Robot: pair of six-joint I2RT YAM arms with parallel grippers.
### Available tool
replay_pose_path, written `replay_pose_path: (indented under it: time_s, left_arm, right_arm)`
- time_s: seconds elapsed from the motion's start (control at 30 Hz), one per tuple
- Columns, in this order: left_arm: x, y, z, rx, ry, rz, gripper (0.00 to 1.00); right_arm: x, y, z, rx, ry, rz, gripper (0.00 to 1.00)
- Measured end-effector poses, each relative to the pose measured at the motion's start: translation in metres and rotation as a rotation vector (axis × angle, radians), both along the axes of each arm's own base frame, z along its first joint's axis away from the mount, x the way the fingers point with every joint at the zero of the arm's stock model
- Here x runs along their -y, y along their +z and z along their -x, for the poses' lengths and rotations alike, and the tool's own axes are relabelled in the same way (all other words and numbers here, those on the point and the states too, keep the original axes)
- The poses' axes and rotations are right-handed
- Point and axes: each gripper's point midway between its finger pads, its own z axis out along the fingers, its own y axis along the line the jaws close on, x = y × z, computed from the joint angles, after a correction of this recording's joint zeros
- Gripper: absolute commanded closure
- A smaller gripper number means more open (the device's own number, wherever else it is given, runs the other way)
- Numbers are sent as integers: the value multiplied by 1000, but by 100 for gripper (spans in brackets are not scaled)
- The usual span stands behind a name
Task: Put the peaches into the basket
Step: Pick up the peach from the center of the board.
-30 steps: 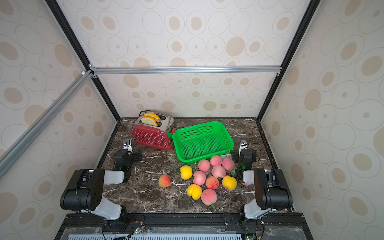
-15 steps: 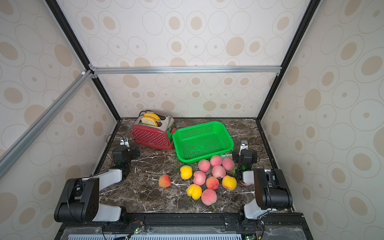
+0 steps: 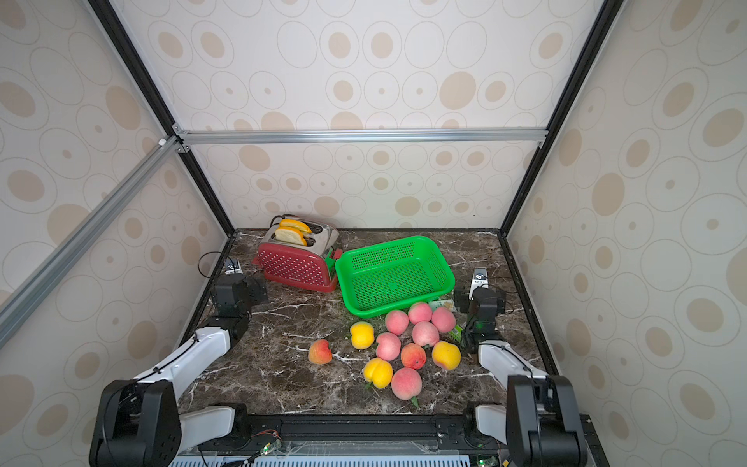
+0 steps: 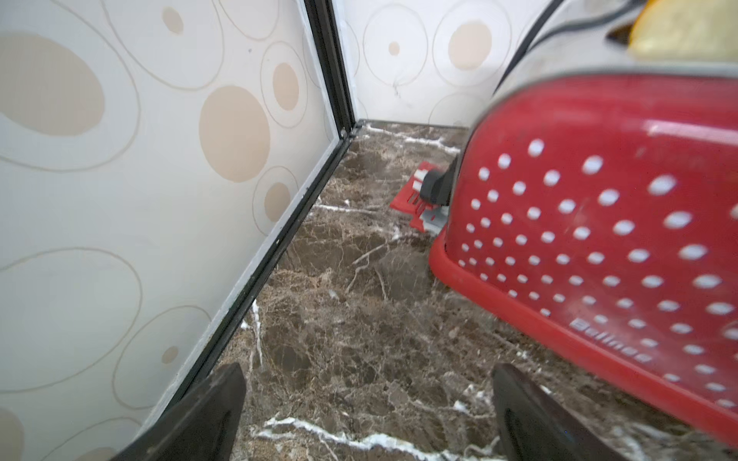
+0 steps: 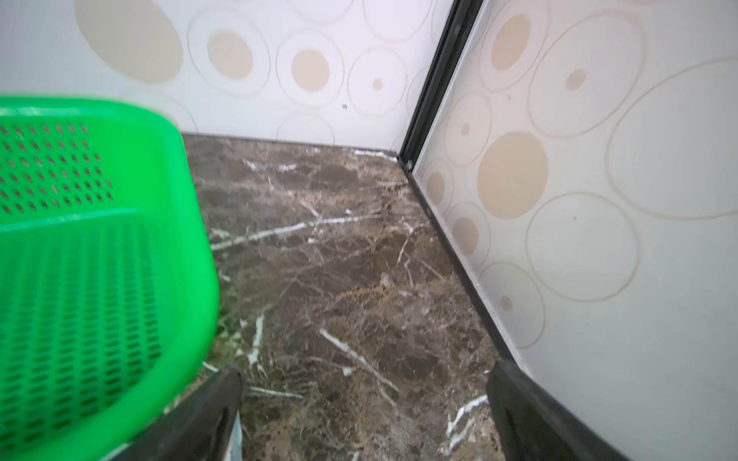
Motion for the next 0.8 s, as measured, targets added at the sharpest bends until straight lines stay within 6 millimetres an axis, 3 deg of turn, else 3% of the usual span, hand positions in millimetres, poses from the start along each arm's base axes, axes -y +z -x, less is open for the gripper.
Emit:
replay_pose_path:
  time_s: [0.17, 0.27, 0.37, 0.53, 0.6, 0.7, 0.8]
  left_arm:
    - [17, 73, -2, 70, -19, 97, 1]
    - [32, 93, 8, 60, -59, 176, 1]
    - [62, 89, 28, -23, -137, 225, 1]
    - [146, 71, 76, -213, -374, 234, 1]
    - [170, 63, 100, -275, -452, 229, 1]
    - [191, 53, 128, -335, -529, 241, 1]
    - [198, 37, 147, -392, -553, 253, 1]
  right_arm:
    - [-2, 60, 15, 44, -10, -96, 0]
    - [-13, 75, 29, 23, 30, -147, 0]
    - [-35, 78, 46, -37, 122, -189, 0]
    - [-72, 78, 76, -154, 275, -249, 0]
    - [-87, 79, 90, -186, 340, -264, 0]
    - [-118, 79, 114, -251, 471, -281, 0]
    - [-142, 72, 139, -323, 575, -280, 0]
